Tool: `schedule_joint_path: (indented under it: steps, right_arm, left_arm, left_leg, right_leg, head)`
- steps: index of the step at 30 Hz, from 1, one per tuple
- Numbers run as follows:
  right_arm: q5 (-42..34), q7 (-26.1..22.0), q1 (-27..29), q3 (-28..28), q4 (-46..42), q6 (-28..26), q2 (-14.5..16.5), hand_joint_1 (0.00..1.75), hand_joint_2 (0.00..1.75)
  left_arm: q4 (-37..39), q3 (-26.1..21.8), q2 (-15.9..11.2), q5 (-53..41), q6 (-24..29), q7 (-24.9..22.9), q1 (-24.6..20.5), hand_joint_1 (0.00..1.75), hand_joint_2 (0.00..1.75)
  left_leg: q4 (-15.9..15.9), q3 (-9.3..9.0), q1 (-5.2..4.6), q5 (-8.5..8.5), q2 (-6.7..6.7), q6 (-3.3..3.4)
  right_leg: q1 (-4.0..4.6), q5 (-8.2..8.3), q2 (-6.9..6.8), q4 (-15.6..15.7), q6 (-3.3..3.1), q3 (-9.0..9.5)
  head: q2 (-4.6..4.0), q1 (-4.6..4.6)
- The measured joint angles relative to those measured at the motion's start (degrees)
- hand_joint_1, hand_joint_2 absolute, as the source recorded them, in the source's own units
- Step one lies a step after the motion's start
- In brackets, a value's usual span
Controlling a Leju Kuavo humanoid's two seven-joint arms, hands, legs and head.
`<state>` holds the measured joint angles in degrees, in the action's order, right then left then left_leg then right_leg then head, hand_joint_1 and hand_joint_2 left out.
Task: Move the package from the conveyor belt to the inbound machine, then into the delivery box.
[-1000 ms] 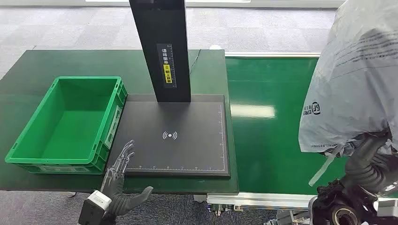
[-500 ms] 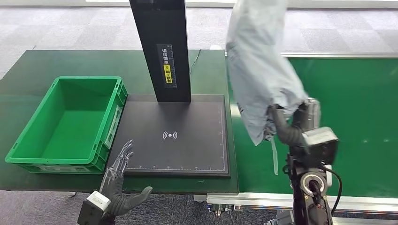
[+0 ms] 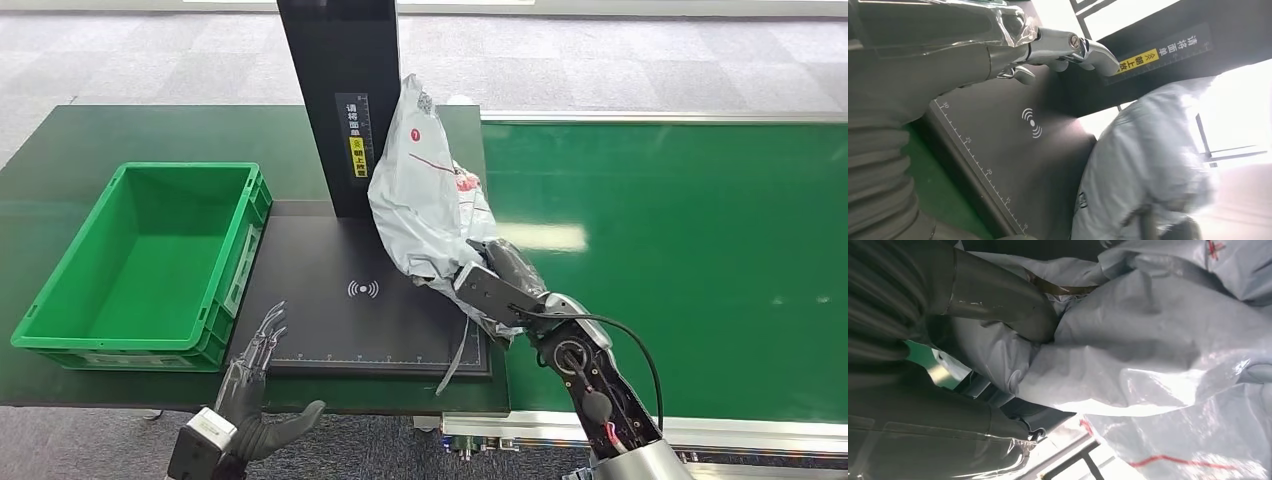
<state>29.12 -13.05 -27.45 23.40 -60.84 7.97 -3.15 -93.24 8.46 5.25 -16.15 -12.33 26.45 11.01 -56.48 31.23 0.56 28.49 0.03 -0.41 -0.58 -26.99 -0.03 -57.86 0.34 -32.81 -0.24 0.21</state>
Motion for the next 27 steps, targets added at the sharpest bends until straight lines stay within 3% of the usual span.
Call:
schedule_joint_path:
  steps: [12, 21, 27]
  right_arm:
    - [-0.28, -0.92, -1.17, 6.21, 5.26, 6.45, -3.35, 1.75, 1.75]
    - [-8.42, -10.48, -2.16, 9.54, 7.21, 15.57, -4.55, 1.75, 1.75]
    - [-12.77, -15.02, -2.2, 10.67, 8.05, 14.48, -3.0, 1.75, 1.75]
  left_arm:
    - [1.72, 0.66, -0.93, 0.62, -1.0, -0.25, -1.4, 0.0, 1.75]
    - [3.32, 0.97, -1.77, 1.53, -1.43, 0.38, -3.14, 0.0, 1.75]
    - [3.63, 0.98, -1.86, 1.9, -1.03, 0.71, -3.22, 0.0, 1.75]
  left_leg:
    - [0.0, -0.02, 0.01, 0.0, 0.0, 0.0]
    - [0.0, -0.02, 0.01, 0.0, 0.01, 0.0]
    - [0.0, -0.02, 0.02, -0.01, 0.01, -0.01]
  right_leg:
    - [0.02, 0.0, 0.0, 0.0, 0.0, 0.0]
    - [0.02, 0.01, 0.01, 0.0, 0.0, 0.0]
    - [0.03, 0.01, 0.02, -0.01, -0.01, -0.01]
  head:
    - [0.0, 0.01]
    - [0.0, 0.0]
    - [0.0, 0.0]
